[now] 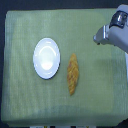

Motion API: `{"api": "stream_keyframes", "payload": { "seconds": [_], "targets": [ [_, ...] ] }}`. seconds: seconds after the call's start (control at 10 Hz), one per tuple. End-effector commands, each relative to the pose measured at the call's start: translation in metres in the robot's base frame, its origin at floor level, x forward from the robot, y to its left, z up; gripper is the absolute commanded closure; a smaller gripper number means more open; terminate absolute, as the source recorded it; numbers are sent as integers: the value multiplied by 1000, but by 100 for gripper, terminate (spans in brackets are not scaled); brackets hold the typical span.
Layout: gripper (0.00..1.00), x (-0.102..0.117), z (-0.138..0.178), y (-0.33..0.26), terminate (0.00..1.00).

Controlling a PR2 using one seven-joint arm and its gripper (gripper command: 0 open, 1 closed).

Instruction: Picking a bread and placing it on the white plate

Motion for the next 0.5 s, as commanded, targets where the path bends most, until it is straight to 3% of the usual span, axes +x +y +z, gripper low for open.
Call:
{"api": "stream_keyframes", "payload": {
  "seconds": [0.0, 0.4],
  "targets": [
    [0, -1, 0, 1, 0],
    [0, -2, -5, 17, 0]
  ]
}}
